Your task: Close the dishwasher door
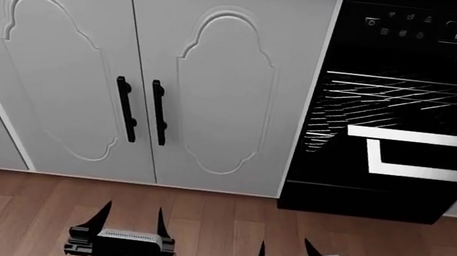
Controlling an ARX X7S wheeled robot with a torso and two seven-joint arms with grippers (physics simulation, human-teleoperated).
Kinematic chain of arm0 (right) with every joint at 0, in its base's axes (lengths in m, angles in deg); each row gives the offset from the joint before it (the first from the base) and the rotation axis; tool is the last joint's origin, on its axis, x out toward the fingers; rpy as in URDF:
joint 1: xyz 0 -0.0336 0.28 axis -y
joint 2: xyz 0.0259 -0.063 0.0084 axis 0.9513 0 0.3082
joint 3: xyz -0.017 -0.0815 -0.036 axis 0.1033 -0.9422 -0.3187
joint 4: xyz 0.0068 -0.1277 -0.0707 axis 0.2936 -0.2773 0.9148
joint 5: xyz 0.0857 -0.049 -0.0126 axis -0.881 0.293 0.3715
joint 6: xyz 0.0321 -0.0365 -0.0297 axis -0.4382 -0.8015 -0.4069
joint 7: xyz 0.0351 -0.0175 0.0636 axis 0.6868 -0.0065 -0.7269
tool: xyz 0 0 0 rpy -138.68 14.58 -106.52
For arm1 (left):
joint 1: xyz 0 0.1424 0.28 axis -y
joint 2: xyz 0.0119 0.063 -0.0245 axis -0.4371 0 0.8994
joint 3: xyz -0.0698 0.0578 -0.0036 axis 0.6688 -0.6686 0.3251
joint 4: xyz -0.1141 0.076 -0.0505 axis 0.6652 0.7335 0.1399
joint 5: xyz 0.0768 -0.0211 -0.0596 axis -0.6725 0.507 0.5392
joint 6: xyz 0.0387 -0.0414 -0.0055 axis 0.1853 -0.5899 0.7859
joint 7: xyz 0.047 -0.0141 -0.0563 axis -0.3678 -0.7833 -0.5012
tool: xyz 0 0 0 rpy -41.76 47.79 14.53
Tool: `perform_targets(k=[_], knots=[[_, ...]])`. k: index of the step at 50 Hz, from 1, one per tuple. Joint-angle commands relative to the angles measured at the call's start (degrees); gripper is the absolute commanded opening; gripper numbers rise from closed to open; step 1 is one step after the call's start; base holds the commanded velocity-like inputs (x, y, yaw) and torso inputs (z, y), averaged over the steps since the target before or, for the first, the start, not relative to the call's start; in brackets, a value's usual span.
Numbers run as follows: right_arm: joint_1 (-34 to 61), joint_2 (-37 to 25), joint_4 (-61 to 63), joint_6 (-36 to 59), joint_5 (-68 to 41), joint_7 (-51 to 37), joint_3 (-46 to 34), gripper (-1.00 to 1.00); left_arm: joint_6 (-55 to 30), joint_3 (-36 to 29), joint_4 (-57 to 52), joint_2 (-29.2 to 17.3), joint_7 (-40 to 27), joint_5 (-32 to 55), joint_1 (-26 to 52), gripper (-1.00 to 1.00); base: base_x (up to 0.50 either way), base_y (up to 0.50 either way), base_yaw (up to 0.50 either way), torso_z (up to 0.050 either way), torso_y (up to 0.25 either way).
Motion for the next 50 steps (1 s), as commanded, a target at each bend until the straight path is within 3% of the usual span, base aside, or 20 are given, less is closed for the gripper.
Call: perform_targets(k=[1, 50], knots=[[0.13, -0.23, -0.32, -0.32, -0.57, -0.08, -0.22, 1.0, 0.37, -0.35, 0.41, -0.23, -0.49, 0.18, 0.24, 1.0, 0.0, 0.0, 0.0, -0.05, 0.0], [0.46, -1.44, -0.01, -0.14, -1.94, -0.51, -1.59, 1.0, 1.62, -2.04, 1.82, -1.16, -2.36, 0.35, 0.89, 1.0, 0.0, 0.0, 0.0, -0.05, 0.0]])
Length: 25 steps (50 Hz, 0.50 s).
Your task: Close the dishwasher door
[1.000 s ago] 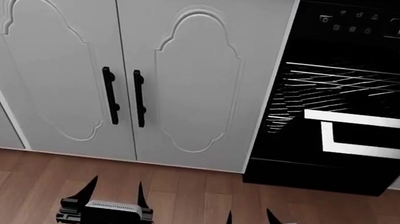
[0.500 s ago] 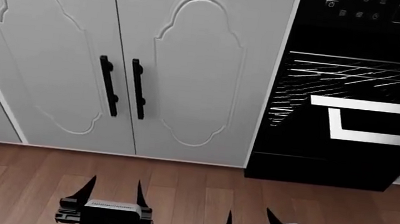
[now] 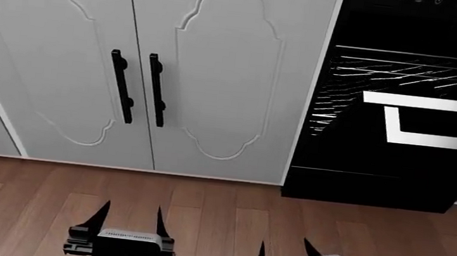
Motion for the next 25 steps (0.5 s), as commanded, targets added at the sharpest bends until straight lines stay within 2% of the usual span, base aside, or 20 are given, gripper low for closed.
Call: perform_targets(k=[1, 25], knots=[[0.21, -0.16, 0.04, 0.14, -0.62, -0.04, -0.15, 1.0, 0.05, -0.43, 0.22, -0.19, -0.48, -0.06, 0.13, 1.0, 0.0, 0.0, 0.0, -0.05, 0.0], [0.54, -0.38, -0.45, -0.01, -1.07, -0.67, -0.69, 1.0, 0.35, -1.09, 0.69, -0.65, -1.31, 0.1, 0.35, 1.0, 0.0, 0.0, 0.0, -0.05, 0.0]])
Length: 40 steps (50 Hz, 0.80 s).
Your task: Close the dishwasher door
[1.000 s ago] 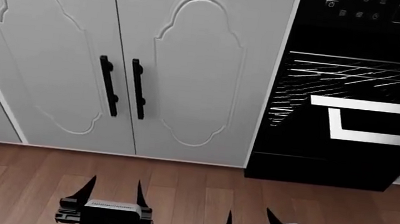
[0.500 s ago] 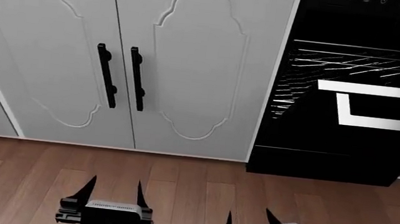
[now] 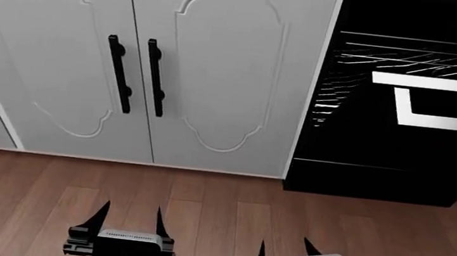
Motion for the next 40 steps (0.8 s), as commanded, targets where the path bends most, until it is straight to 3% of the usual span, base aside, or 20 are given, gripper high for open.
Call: perform_targets(k=[1, 40], knots=[[0.14, -0.14, -0.36, -0.16, -0.12, -0.31, -0.3, 1.0, 0.24, -0.35, 0.37, -0.21, -0.4, -0.02, 0.21, 1.0, 0.0, 0.0, 0.0, -0.05, 0.0], [0.4, -0.72, -0.06, 0.47, 0.12, -1.79, -1.49, 1.0, 1.17, -1.3, 0.48, -0.99, -0.67, 1.26, 0.33, 1.0, 0.0, 0.0, 0.0, -0.05, 0.0]])
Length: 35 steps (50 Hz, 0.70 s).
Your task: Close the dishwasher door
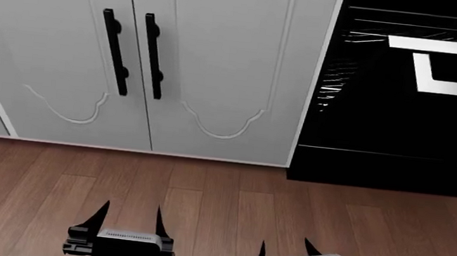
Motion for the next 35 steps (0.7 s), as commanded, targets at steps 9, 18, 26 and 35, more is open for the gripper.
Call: perform_targets(k=[9, 18, 26, 35], knots=[[0.12, -0.29, 0.51, 0.99, 0.25, -1.06, -0.5, 1.0, 0.8, -0.55, 0.22, -0.43, 0.14, 0.68, 0.01, 1.0, 0.0, 0.0, 0.0, -0.05, 0.0], [0.46, -0.25, 0.49, 1.79, 0.43, -1.68, -0.74, 1.0, 0.76, -0.73, 0.27, -0.64, 0.3, 1.18, 0.19, 1.0, 0.0, 0.0, 0.0, -0.05, 0.0], [0.39, -0.3, 0.54, 1.64, 0.29, -1.97, -0.86, 1.0, 1.47, -0.96, 0.79, -0.68, 0.28, 1.34, 0.21, 1.0, 0.0, 0.0, 0.0, -0.05, 0.0], [0.24, -0.44, 0.96, 1.82, 0.12, -2.25, -1.01, 1.0, 1.63, -1.18, 0.57, -0.87, 0.06, 1.4, 0.04, 1.0, 0.0, 0.0, 0.0, -0.05, 0.0]])
